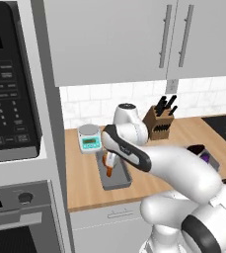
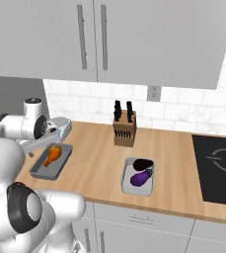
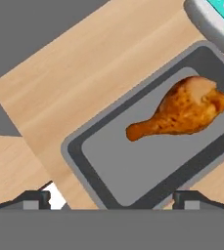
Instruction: Take the meat container that has the chicken drumstick and place it on the second highest rack of the freezer. Then take the vegetable container that has the eggplant and avocado and place it on the highest rack of the freezer.
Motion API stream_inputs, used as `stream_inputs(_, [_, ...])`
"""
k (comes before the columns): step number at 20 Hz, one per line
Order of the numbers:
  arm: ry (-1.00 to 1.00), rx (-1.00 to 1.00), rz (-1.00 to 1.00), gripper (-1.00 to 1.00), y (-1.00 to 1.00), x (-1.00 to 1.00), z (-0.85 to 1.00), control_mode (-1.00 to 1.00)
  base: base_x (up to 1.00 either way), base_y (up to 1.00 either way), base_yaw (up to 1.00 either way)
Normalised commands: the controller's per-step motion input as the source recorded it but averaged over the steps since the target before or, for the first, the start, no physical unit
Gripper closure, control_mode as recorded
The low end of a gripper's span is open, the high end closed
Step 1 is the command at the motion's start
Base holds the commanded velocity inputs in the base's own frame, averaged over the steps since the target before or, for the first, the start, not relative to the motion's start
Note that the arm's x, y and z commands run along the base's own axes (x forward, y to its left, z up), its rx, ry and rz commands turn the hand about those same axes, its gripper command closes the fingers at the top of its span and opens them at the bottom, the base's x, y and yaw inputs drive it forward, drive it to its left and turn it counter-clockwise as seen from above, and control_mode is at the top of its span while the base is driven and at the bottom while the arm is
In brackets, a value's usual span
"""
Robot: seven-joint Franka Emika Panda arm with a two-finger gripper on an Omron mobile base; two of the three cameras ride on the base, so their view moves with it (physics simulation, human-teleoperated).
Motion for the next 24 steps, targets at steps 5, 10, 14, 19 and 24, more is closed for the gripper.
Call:
stream_inputs(5, [0.02, 0.0, 0.05, -1.0, 0.1, 0.0, -0.58, -1.0, 0.0, 0.0, 0.0])
stream_inputs(10, [0.0, 0.0, 0.0, -1.0, 0.09, -0.19, -0.09, -1.0, 0.0, 0.0, 0.0])
stream_inputs(14, [0.0, -0.06, 0.0, -1.0, 0.24, -0.23, -0.52, -1.0, 0.0, 0.0, 0.0])
stream_inputs(19, [0.01, -0.05, 0.0, -1.0, 0.11, 0.01, -0.49, -1.0, 0.0, 0.0, 0.0])
stream_inputs(24, [0.09, -0.01, 0.0, -1.0, 0.0, 0.04, -0.32, -1.0, 0.0, 0.0, 0.0])
